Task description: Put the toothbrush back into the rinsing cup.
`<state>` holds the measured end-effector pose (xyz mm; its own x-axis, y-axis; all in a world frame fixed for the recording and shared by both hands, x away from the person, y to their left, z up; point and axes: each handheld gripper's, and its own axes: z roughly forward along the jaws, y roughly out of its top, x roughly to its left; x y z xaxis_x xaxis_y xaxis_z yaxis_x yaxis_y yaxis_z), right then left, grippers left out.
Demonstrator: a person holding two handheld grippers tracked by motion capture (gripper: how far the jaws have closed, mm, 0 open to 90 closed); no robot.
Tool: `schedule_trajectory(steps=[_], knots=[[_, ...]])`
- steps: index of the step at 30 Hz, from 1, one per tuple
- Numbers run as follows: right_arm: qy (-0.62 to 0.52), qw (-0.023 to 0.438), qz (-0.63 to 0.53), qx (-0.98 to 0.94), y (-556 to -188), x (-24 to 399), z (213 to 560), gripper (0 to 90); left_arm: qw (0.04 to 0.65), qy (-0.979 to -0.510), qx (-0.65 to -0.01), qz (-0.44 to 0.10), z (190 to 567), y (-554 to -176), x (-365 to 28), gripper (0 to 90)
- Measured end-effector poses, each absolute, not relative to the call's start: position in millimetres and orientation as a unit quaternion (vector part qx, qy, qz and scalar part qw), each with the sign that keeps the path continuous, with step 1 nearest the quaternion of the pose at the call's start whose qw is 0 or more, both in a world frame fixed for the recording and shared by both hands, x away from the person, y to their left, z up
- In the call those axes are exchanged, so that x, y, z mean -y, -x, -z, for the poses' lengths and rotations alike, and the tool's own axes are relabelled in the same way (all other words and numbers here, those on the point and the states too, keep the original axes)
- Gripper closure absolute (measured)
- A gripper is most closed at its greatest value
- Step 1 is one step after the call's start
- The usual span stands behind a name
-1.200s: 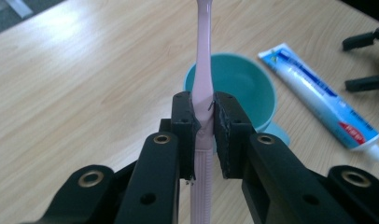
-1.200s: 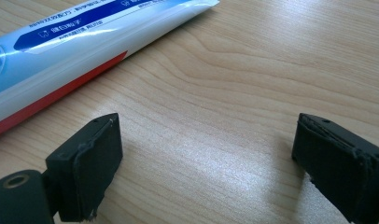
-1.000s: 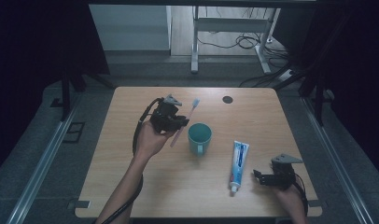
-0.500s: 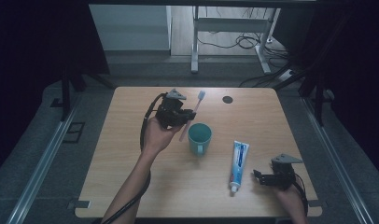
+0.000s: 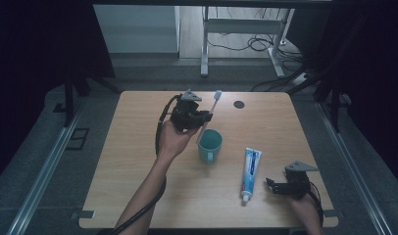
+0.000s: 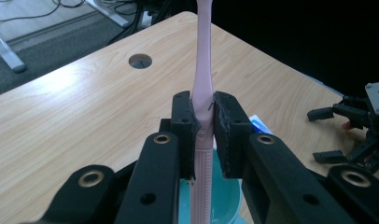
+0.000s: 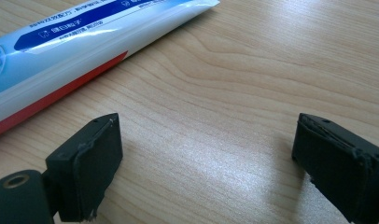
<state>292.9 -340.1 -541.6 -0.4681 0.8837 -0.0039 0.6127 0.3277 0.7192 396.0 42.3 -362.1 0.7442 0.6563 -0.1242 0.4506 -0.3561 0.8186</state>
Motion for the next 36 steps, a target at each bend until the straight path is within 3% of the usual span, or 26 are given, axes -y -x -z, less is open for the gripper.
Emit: schedule_trajectory(steps=[36], knots=[[-0.474, 0.202, -0.334, -0.789, -293.0, 340.0, 541.6, 8.2, 0.467, -0.805, -0.344, -0.125, 418.9, -397.7, -28.4, 79.2]])
